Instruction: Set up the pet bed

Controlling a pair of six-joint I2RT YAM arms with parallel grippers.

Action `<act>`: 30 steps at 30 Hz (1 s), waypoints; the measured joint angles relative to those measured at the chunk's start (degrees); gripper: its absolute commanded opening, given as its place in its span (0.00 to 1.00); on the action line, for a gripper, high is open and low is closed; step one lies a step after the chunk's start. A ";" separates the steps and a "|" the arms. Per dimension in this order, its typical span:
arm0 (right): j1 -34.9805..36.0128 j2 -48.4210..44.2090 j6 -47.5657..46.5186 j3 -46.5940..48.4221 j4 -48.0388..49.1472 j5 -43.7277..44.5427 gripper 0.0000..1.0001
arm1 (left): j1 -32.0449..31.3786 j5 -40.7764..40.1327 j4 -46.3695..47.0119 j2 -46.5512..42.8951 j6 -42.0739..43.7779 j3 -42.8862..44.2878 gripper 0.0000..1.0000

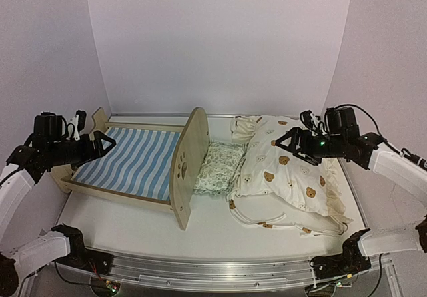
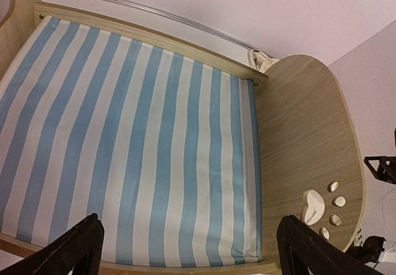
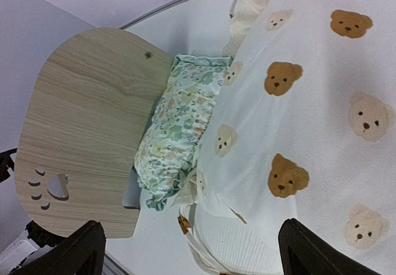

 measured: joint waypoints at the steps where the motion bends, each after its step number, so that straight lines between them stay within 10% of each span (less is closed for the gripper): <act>1: 0.00 -0.01 -0.04 -0.29 -0.34 1.08 0.98 | 0.00 1.87 0.22 -0.02 0.48 0.00 0.99; 12: 0.00 2.68 0.15 0.41 -10.40 16.43 0.98 | -2.81 11.11 4.04 7.55 -0.72 8.02 0.94; 30: 0.81 2.77 3.12 0.08 -19.74 24.09 0.98 | -39.99 -10.64 7.80 35.28 -3.62 26.37 0.91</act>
